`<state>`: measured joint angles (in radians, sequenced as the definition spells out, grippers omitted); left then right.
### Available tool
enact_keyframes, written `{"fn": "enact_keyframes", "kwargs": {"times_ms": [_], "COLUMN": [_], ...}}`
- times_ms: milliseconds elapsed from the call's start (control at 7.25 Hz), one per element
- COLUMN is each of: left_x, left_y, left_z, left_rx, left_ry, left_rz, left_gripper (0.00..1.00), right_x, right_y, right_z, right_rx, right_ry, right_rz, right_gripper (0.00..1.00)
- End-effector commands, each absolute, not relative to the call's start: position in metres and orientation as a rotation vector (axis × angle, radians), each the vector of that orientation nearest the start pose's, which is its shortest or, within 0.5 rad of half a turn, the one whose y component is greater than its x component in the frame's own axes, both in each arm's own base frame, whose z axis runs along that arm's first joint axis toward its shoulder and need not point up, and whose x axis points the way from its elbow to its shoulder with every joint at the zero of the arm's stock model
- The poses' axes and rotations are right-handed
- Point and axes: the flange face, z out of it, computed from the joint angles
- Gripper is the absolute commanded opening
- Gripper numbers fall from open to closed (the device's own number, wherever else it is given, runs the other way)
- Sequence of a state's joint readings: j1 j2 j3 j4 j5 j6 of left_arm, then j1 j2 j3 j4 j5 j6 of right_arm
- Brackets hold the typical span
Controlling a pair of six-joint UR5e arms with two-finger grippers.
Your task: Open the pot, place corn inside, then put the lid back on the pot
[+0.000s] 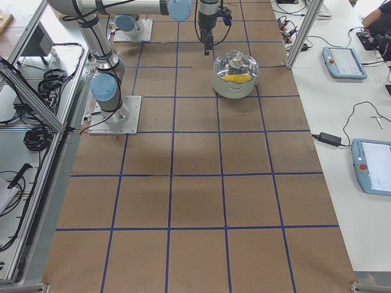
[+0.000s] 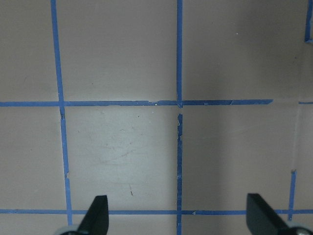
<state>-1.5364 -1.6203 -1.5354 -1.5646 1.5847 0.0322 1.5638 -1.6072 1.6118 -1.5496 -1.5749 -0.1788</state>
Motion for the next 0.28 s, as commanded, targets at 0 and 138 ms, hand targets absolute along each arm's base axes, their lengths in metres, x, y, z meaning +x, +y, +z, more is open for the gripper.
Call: {"fn": "enact_keyframes", "kwargs": {"times_ms": [0,138], "left_x": [-0.1154,-0.1165], "left_y": [-0.5150,-0.5127], "left_z": [0.4828,0.4857], "left_rx": [0.000,0.002], "left_ry": [3.128,3.131], "left_rz": [0.008,0.001], "left_gripper": [1.00,1.00], "right_x": [0.1294,0.1294], "right_y": [-0.4738,-0.4741], "right_z": [0.4818,0.4804], "right_rx": [-0.267,-0.267], "right_ry": [3.131,3.131], "right_rz": [0.034,0.039], "right_gripper": [1.00,1.00]}}
